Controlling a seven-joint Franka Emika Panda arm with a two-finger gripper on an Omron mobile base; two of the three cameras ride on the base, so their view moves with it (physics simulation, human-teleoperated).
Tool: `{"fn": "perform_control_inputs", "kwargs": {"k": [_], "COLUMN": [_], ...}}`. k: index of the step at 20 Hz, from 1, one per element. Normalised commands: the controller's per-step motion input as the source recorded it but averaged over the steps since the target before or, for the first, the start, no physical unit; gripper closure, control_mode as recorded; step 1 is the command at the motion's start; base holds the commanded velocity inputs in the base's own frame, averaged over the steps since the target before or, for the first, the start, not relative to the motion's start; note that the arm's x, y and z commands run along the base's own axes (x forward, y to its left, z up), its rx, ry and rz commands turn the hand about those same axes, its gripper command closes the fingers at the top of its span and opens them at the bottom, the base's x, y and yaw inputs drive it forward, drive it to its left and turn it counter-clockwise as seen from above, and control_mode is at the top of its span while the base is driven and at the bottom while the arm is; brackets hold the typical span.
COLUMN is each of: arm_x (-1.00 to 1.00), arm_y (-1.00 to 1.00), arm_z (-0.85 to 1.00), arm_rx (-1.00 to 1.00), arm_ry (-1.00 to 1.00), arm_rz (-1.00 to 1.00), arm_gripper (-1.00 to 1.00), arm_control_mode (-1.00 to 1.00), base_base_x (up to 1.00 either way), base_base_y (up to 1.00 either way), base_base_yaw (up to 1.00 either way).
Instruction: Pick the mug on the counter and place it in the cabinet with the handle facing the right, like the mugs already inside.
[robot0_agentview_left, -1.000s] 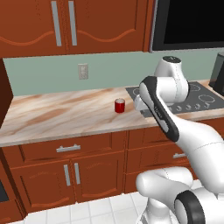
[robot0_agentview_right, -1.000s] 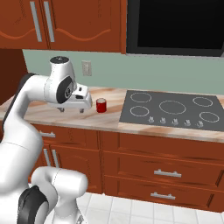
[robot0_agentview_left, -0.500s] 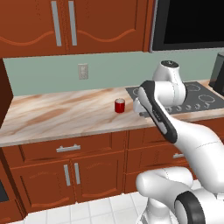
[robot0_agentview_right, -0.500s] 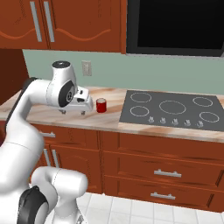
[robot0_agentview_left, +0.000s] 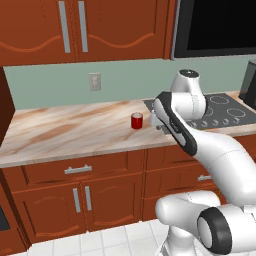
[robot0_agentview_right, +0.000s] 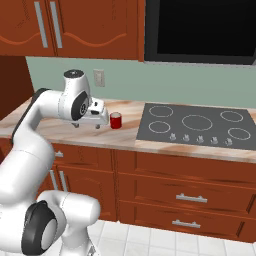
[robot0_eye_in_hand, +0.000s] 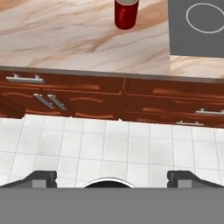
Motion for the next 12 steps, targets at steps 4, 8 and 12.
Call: {"fn": "perform_control_inputs", "kwargs": {"k": [4, 8, 12], "arm_x": [0.24, 0.23, 0.21], "arm_y": [0.00, 0.00, 0.00], "arm_z": [-0.02, -0.08, -0.17], "arm_rx": [0.00, 0.00, 0.00], "arm_ry": [0.00, 0.00, 0.00], "arm_rz": [-0.01, -0.01, 0.00], "arm_gripper": [-1.00, -1.00, -1.00], "arm_control_mode": [-1.00, -1.00, -1.00], "base_base_x": [0.00, 0.00, 0.00], "base_base_y": [0.00, 0.00, 0.00], "base_base_yaw": [0.00, 0.00, 0.00]}}
